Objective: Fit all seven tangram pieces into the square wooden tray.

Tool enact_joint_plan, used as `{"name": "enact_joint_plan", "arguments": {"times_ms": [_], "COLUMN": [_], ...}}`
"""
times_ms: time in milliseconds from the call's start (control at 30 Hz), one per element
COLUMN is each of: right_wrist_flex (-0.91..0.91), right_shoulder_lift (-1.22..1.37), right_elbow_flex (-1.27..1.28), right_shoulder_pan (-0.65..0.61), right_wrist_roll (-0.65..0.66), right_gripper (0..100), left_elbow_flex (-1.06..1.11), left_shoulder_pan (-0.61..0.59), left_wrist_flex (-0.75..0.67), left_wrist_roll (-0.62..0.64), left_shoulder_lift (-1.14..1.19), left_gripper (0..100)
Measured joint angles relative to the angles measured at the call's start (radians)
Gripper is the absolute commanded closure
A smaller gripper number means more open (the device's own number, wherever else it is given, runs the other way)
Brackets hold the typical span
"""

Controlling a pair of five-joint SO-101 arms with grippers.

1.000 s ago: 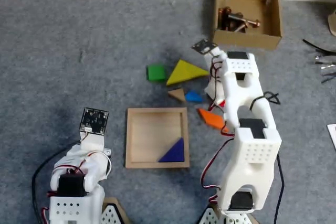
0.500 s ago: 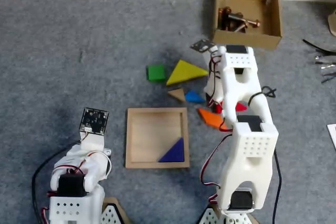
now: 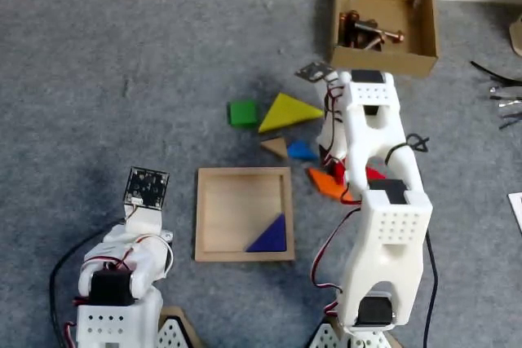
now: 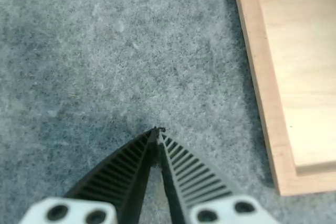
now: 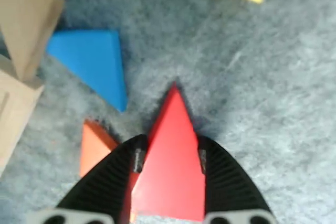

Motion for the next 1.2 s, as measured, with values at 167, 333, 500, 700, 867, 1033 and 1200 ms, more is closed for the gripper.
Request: {"name": "enact_joint_plan", "arguments": {"times_ms": [167, 333, 500, 700, 867, 1033, 1200], "right_wrist_flex": [0.052, 0.183, 0.322, 0.33, 0.333, 0.333, 0.287], "right_shoulder_lift": [0.002, 0.003, 0.003, 0.002, 0.002, -0.04, -0.057], "right_elbow_flex": [-0.02, -0.163, -0.333, -0.269, -0.176, -0.061, 0.012], "right_shoulder_pan": [-0.003, -0.015, -0.018, -0.014, -0.009, -0.008, 0.037], "right_wrist_roll": [0.0, 0.002, 0.058, 0.126, 0.227, 0.322, 0.377], "right_gripper": [74.6, 70.2, 70.2, 70.2, 70.2, 70.2, 70.2], "left_elbow_flex": [0.0, 0.0, 0.0, 0.0, 0.0, 0.0, 0.0], "left_shoulder_pan": [0.0, 0.0, 0.0, 0.0, 0.0, 0.0, 0.0], "left_wrist_flex": [0.0, 0.0, 0.0, 0.0, 0.0, 0.0, 0.0], "left_wrist_roll": [0.0, 0.0, 0.0, 0.0, 0.0, 0.0, 0.0], "left_shoulder_lift": [0.0, 0.0, 0.0, 0.0, 0.0, 0.0, 0.0], "left_gripper": [99, 99, 99, 99, 99, 99, 99]}}
